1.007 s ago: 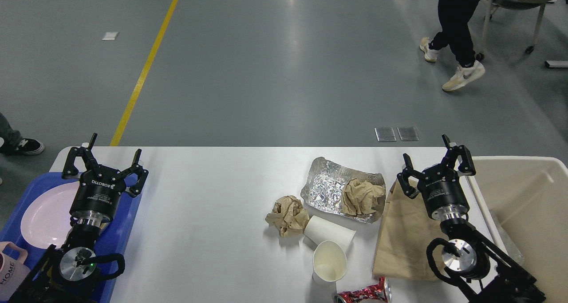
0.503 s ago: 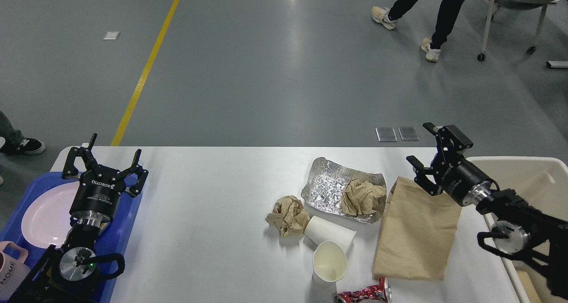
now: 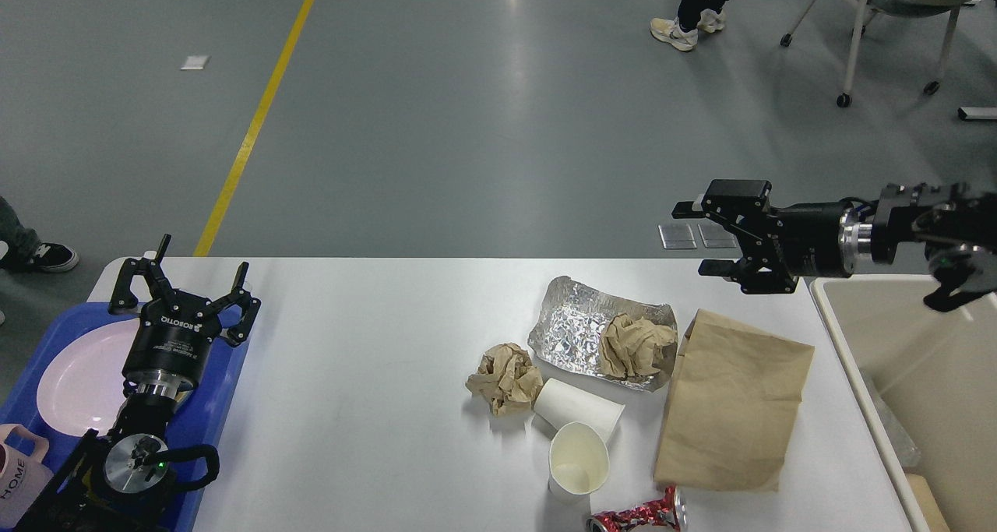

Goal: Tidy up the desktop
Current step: 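Raise the right gripper up from the bin edge, then move the right gripper over the brown paper bag and lower it, then grasp the brown paper bag with the right gripper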

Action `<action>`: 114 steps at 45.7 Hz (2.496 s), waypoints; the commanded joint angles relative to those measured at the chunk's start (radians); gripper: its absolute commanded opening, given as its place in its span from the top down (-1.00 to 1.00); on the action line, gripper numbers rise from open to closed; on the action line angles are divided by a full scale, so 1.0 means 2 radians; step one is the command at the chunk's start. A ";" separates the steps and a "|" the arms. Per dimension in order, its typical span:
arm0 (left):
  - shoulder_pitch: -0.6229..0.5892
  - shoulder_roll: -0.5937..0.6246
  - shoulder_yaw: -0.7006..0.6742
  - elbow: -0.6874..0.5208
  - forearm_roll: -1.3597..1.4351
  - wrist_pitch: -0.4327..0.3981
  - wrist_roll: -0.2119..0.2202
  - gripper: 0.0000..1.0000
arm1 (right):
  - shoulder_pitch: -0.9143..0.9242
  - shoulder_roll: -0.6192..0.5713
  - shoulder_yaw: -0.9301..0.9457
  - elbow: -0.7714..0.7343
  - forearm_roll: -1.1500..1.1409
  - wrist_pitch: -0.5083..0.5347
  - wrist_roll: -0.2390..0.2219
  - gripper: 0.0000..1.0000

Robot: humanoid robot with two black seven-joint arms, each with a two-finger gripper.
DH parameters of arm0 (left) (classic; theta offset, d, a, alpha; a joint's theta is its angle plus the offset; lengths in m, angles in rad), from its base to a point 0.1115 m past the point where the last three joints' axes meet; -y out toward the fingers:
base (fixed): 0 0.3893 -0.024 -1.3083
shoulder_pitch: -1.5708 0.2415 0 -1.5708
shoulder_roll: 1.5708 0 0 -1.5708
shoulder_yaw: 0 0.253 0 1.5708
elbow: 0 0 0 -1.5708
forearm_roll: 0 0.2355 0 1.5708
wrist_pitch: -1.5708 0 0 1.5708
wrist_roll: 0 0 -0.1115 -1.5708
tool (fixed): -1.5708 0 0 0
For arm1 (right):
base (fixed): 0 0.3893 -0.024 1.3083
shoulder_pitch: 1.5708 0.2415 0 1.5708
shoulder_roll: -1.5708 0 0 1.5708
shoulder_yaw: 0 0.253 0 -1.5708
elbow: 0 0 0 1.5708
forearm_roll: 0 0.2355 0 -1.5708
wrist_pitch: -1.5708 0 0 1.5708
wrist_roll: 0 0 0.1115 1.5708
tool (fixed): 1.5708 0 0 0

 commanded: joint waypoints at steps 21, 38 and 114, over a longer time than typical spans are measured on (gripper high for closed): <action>0.000 0.000 0.000 0.000 0.000 0.000 0.000 -0.94 | 0.390 0.200 -0.206 0.196 0.052 0.124 -0.253 -1.00; 0.000 0.001 0.000 0.000 0.000 0.000 0.000 -0.94 | 0.461 0.196 -0.260 0.317 0.075 0.044 -0.295 -1.00; 0.000 0.001 0.000 0.000 0.000 0.000 0.000 -0.94 | -0.144 0.123 -0.111 0.003 0.078 -0.232 -0.300 -1.00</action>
